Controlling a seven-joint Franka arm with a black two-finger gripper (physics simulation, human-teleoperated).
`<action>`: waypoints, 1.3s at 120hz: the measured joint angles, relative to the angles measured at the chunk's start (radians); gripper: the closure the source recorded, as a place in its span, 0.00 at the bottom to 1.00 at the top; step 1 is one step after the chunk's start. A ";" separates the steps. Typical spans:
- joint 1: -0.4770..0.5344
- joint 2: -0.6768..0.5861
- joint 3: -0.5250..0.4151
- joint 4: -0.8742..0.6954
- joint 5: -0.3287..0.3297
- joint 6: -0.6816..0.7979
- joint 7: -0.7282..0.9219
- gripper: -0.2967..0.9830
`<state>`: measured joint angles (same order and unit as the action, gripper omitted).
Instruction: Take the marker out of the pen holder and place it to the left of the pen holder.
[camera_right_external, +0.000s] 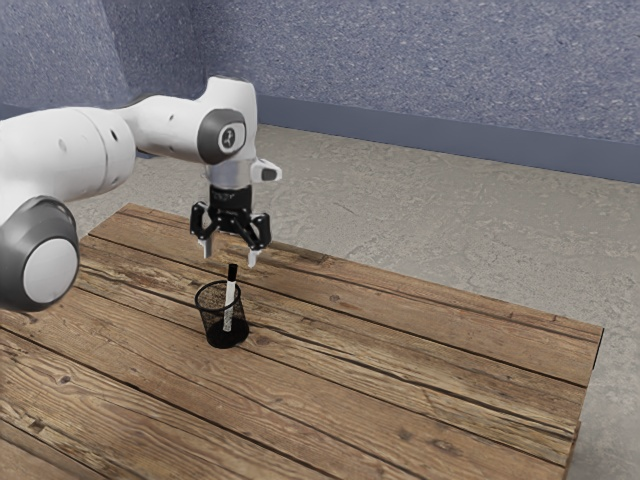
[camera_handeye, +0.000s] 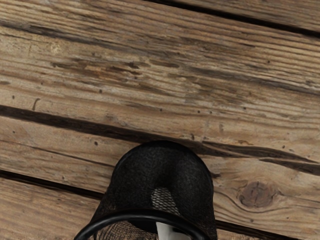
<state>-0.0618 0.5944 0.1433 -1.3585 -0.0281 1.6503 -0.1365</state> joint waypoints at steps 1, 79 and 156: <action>0.000 -0.001 0.000 -0.004 0.001 0.002 0.001 0.23; -0.001 -0.038 -0.028 -0.086 0.012 0.082 0.033 0.70; 0.003 -0.199 0.101 -0.008 0.097 -0.257 0.048 0.84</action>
<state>-0.0592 0.3952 0.2445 -1.3662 0.0688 1.3936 -0.0885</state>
